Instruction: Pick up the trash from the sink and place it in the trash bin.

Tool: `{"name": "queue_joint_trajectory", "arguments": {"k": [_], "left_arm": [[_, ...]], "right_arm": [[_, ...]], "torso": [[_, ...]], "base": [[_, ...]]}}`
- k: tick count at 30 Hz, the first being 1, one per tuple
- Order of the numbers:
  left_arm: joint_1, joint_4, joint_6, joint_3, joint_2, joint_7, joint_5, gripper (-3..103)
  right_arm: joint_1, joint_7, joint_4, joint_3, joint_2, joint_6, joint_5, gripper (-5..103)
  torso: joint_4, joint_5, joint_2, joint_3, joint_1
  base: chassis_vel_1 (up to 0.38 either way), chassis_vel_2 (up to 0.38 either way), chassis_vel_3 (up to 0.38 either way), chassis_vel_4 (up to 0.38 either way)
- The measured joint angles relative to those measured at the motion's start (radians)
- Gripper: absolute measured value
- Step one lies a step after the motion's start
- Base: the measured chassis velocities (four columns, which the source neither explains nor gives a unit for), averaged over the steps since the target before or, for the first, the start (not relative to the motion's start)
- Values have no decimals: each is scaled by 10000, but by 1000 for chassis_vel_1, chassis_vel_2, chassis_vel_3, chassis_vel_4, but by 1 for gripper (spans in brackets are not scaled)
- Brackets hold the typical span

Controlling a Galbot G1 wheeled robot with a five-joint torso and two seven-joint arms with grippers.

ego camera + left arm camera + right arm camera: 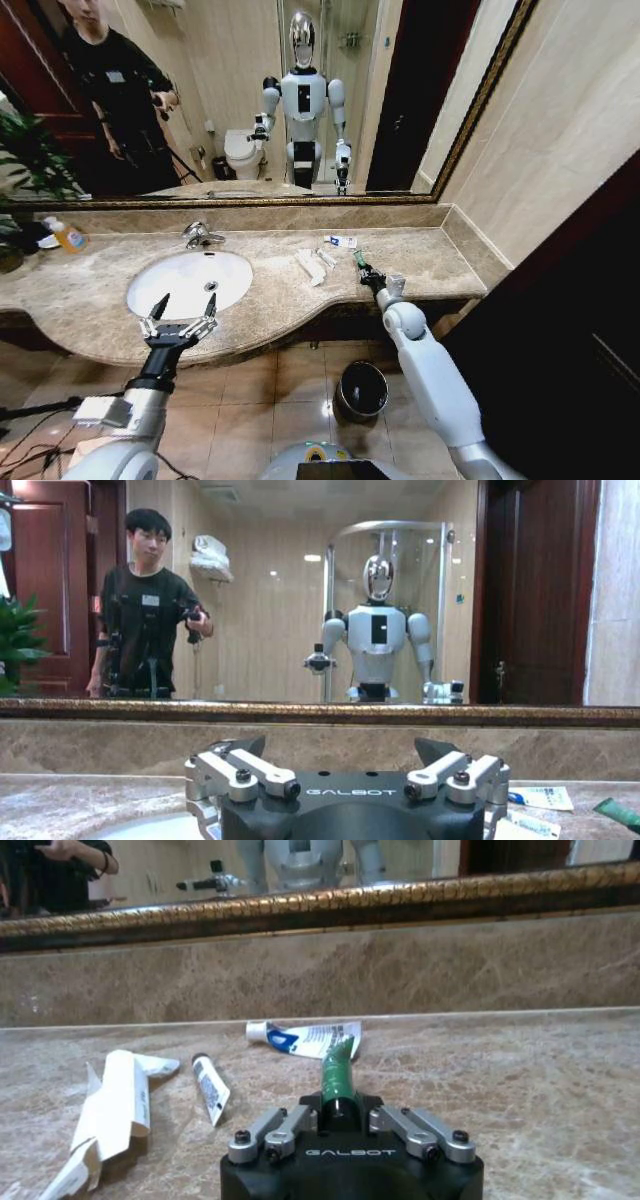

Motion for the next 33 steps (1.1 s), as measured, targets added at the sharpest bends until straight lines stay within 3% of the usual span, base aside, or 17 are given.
{"name": "queue_joint_trajectory", "arguments": {"k": [15, 33], "left_arm": [[0, 0, 0, 0, -1, 0, 0, 100], [0, 0, 0, 0, 0, 0, 0, 100]], "right_arm": [[-1813, 0, 2172, 642, -698, -45, 399, 21], [-4523, -343, 3822, 1142, -500, 516, 142, 21]], "torso": [[-1, 0, 2, 0, -1], [0, 1, 2, -1, -1]], "base": [[0, 0, 0, 0], [0, 0, 0, 0]]}}
